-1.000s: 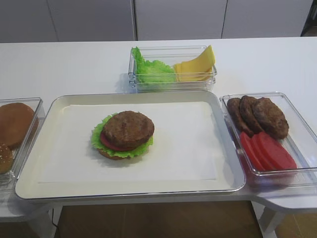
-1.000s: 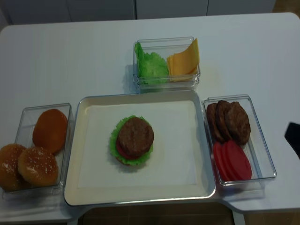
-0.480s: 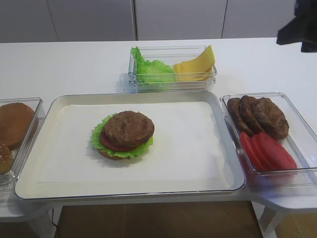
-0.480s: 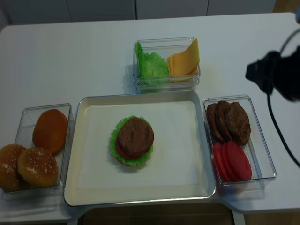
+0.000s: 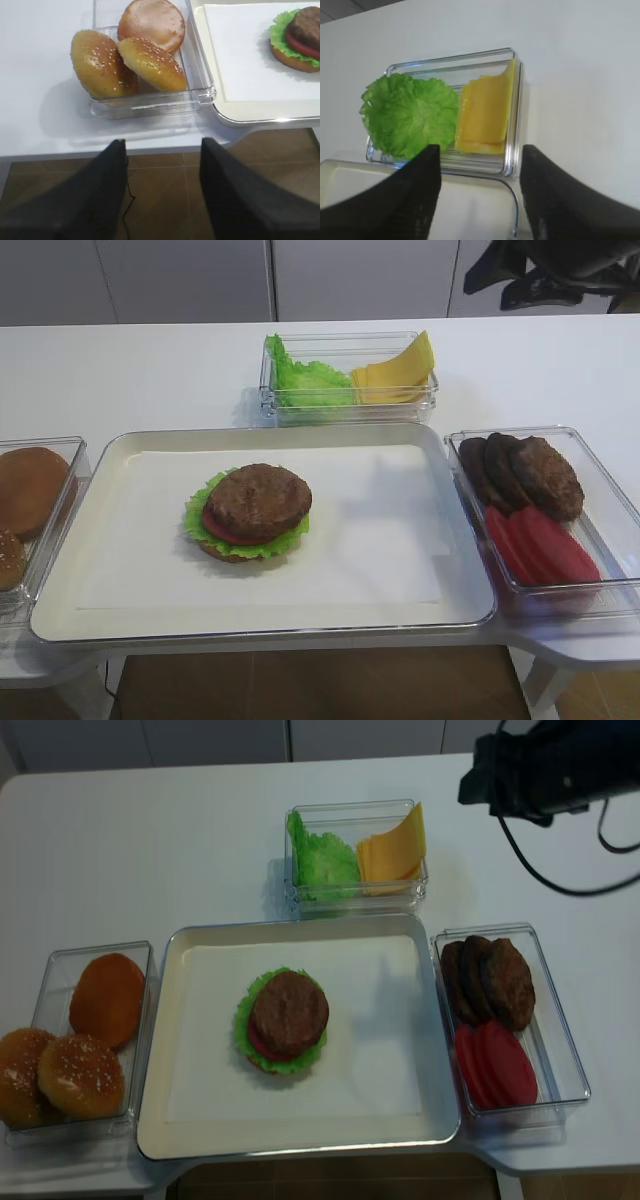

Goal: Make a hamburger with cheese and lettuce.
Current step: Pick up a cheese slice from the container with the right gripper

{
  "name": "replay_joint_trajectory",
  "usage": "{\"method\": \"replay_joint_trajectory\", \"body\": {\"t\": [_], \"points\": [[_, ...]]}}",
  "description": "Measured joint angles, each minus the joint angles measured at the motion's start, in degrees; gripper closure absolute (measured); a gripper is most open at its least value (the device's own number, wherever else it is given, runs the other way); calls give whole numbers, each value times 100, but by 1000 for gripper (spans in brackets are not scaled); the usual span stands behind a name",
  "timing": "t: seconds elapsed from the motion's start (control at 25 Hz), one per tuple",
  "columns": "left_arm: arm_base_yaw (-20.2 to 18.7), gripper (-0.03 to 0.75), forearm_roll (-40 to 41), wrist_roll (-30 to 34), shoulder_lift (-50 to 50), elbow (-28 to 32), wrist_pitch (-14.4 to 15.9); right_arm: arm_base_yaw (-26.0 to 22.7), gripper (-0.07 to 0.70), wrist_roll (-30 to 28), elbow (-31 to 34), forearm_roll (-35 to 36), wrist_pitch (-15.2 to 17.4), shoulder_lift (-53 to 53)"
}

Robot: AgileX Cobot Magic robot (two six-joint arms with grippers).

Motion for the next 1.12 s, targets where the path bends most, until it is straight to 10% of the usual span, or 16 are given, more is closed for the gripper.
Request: {"method": "replay_joint_trajectory", "body": {"t": [0.44, 1.12], "points": [[0, 358, 0, 0, 0, 0, 0, 0, 353, -215, -1506, 419, 268, 1787], [0, 358, 0, 0, 0, 0, 0, 0, 381, -813, -1687, 1135, -176, 2396]]}}
